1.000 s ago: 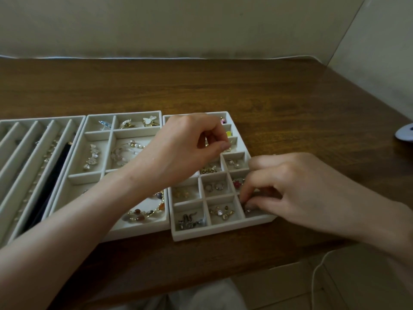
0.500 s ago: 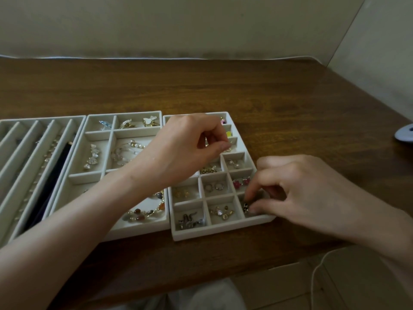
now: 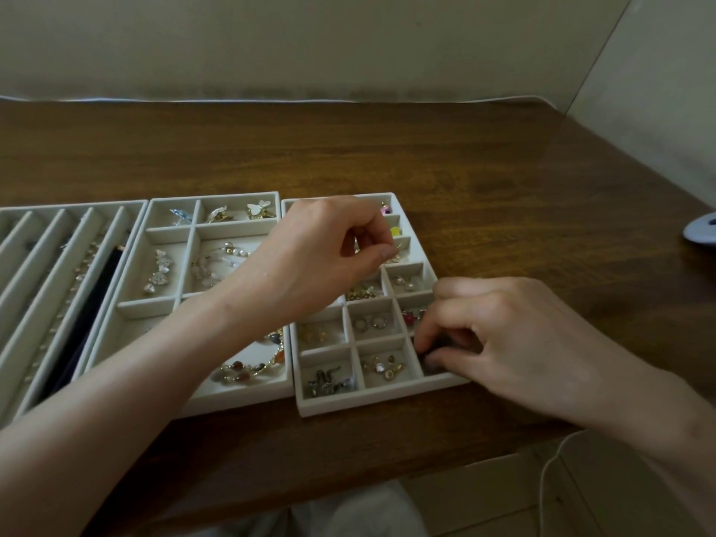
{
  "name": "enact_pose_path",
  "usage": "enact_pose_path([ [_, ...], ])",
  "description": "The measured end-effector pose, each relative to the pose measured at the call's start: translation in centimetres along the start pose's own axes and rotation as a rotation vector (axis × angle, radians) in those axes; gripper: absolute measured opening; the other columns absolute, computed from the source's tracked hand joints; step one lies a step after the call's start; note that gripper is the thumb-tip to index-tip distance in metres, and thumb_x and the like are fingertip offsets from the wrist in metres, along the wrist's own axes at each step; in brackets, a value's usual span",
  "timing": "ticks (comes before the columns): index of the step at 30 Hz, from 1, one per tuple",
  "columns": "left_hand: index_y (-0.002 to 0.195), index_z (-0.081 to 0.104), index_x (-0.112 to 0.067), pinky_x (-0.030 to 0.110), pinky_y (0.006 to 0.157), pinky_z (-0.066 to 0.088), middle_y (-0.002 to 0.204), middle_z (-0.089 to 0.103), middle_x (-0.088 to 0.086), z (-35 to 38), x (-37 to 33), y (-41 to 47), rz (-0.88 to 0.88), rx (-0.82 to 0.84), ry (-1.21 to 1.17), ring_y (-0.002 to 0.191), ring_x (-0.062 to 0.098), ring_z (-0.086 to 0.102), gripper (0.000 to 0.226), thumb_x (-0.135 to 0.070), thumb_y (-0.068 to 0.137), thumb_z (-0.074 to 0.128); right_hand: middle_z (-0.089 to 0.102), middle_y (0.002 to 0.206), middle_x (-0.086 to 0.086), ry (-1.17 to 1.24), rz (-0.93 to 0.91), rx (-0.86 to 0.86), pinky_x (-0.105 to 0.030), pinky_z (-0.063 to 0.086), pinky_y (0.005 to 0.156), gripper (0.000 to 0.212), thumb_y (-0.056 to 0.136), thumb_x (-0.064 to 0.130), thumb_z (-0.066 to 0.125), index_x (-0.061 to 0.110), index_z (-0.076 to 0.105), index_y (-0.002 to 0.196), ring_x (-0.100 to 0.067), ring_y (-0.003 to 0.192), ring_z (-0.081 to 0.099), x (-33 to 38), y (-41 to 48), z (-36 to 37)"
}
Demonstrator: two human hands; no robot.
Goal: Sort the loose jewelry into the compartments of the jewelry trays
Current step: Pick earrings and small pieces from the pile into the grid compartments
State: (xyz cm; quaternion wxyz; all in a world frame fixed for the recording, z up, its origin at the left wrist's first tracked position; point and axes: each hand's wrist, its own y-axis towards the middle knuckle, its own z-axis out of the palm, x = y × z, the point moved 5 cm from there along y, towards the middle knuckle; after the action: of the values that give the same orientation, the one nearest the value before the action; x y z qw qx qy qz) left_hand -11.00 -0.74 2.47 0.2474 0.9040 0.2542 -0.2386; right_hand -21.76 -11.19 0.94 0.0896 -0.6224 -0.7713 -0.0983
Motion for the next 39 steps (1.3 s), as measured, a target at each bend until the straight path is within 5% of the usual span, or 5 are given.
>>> enact_pose_path([
  [13,0.083,0.066,-0.021,0.010,0.058,0.040,0.073,0.060,-0.013,0.0,0.1,0.0,-0.011,-0.012,0.000,0.069,0.002,0.052,0.006,-0.025,0.085,0.062,0.057,0.071,0.013,-0.116,0.043,-0.115,-0.007,0.029,0.054,0.015,0.064,0.030,0.079,0.024,0.070,0.074,0.000,0.058,0.044,0.6,-0.3,-0.1],
  [19,0.083,0.066,-0.020,0.010,0.061,0.041,0.073,0.059,-0.013,-0.1,0.0,0.0,-0.010,-0.011,-0.001,0.073,0.003,0.053,0.007,-0.024,0.085,0.061,0.042,0.072,0.026,0.037,0.077,-0.067,-0.008,0.028,0.060,0.018,0.070,0.021,0.080,0.028,0.072,0.084,0.010,0.060,0.041,-0.2,-0.1,0.0],
  [25,0.083,0.066,-0.019,0.012,0.061,0.042,0.073,0.060,-0.013,0.0,0.0,0.0,-0.009,-0.008,-0.003,0.072,0.004,0.053,0.007,-0.023,0.085,0.062,0.032,0.062,0.025,-0.022,0.080,-0.126,-0.009,0.025,0.055,0.015,0.066,0.026,0.082,0.029,0.070,0.074,0.009,0.054,0.037,-0.3,-0.5,-0.6],
  [32,0.083,0.065,-0.020,0.010,0.061,0.041,0.074,0.059,-0.013,-0.1,0.0,0.0,-0.010,-0.008,-0.001,0.072,0.002,0.052,0.006,-0.024,0.085,0.061,0.058,0.072,0.014,-0.058,0.074,-0.130,-0.006,0.030,0.057,0.017,0.062,0.024,0.084,0.025,0.071,0.073,0.002,0.059,0.044,0.3,-0.2,0.1],
  [39,0.084,0.066,-0.019,0.011,0.061,0.042,0.074,0.060,-0.013,-0.1,0.0,0.0,-0.004,-0.013,0.004,0.073,0.004,0.053,0.009,-0.026,0.084,0.060,0.061,0.073,0.009,-0.150,0.064,-0.152,-0.019,0.041,0.052,0.014,0.065,0.025,0.080,0.023,0.069,0.074,-0.007,0.059,0.056,0.8,-0.5,0.1],
])
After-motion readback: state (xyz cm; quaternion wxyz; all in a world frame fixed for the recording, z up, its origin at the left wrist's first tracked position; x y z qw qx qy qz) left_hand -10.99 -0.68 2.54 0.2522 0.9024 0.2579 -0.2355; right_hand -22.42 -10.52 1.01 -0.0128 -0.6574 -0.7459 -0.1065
